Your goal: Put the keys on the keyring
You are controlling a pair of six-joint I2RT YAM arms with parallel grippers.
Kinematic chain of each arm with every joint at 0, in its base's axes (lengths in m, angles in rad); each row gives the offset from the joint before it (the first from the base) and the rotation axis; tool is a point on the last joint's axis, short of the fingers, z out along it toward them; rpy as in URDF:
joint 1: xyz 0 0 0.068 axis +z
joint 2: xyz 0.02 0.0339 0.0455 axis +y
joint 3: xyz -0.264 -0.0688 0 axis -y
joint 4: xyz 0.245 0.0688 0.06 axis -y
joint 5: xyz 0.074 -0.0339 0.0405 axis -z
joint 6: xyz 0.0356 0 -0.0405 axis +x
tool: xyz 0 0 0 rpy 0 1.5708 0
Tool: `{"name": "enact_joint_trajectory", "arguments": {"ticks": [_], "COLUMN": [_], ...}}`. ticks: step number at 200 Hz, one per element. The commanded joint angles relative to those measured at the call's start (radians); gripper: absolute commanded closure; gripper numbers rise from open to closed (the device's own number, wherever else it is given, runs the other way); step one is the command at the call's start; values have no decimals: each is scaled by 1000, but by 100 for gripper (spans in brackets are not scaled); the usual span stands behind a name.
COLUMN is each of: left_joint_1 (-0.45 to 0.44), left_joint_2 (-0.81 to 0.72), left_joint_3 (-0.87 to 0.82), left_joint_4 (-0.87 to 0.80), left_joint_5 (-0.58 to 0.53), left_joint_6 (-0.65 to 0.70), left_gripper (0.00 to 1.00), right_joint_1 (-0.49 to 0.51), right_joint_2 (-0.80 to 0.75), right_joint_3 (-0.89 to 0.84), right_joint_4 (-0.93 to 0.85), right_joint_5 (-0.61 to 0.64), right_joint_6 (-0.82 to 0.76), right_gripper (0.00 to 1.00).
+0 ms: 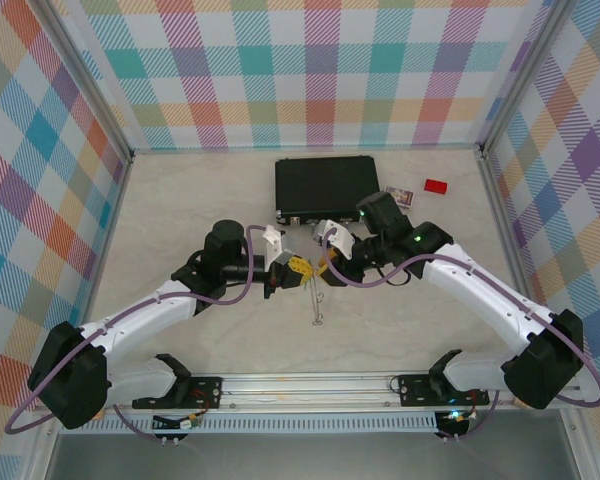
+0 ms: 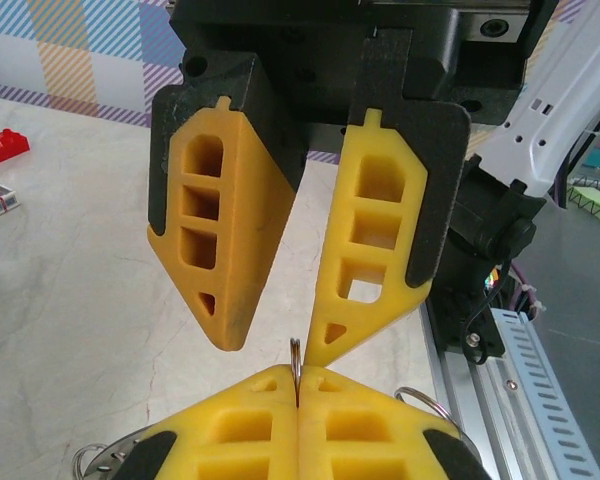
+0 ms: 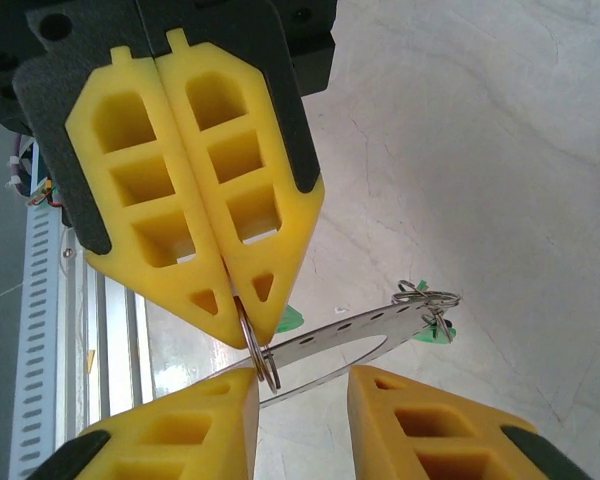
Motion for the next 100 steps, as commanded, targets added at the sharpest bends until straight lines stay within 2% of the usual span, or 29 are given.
{"name": "enact_joint_trajectory", "arguments": {"ticks": [1,47,68,100], "left_joint_1": [-7,-13,-14,-15], "left_joint_2": [-19,-5,-4,-8], "left_joint_3": [28,39,41,39], "left_joint_4": [44,23,18,21], "left_joint_5": [39,43,43,40], "left_joint_6": [10,16,16,18], "left_gripper": [100,100,100,100], "right_joint_1": [7,10,14,22], "right_joint_2": [-14,-13,-19,-15], "right_joint_3": [-9,7,3,-2], "right_joint_4": [-13,4,12,11], "right_joint_5": [-22,-79,-147,-128], "right_joint_6": [-20,-30,-49,-61], "right_gripper": [71,71,71,71]}}
